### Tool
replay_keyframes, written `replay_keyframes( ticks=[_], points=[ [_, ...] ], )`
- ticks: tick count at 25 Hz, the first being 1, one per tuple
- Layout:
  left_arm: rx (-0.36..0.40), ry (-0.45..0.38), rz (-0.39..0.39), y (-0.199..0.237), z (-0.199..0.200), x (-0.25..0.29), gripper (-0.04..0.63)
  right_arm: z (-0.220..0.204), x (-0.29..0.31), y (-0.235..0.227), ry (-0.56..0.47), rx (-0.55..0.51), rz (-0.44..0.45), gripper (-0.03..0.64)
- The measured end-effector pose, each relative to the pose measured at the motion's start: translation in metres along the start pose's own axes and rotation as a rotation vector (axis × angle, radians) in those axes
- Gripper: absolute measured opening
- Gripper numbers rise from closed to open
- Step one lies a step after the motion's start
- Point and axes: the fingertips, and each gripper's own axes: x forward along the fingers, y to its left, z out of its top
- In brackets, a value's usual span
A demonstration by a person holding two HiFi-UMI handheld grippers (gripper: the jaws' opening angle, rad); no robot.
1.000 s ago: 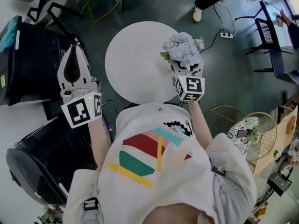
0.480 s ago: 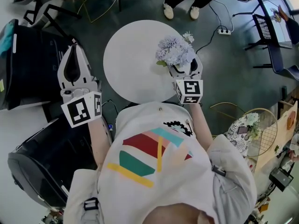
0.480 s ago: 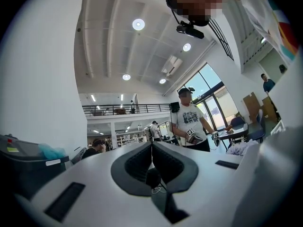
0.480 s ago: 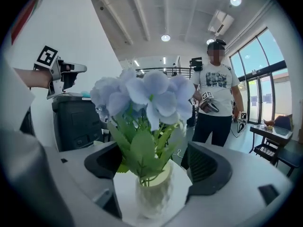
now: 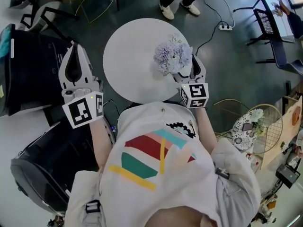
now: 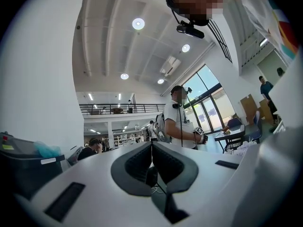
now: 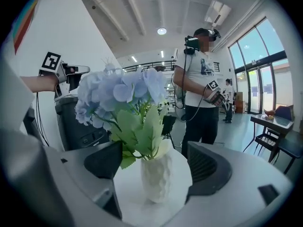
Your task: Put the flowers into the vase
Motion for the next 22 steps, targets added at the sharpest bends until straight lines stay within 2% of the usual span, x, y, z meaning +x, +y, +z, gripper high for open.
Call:
replay_keyframes(
  ticks=[6,13,22],
  points=[
    [-0.006,-0.004,-0.010,-0.002,-0.001,0.000,0.008,0.001,-0.014,-0.011,-0.014,0.051,-0.045,0.411],
    [-0.013,-0.006,-0.029,-0.005,-0.002,0.003,0.008,0.001,-0.029,-0.019,-0.015,0.061,-0.077,0.411],
    [-0.022,-0.008,-0.044,-0.011,-0.003,0.002,0.008,-0.011,-0.044,-0.024,0.006,0.092,-0.083,0.411]
  ],
)
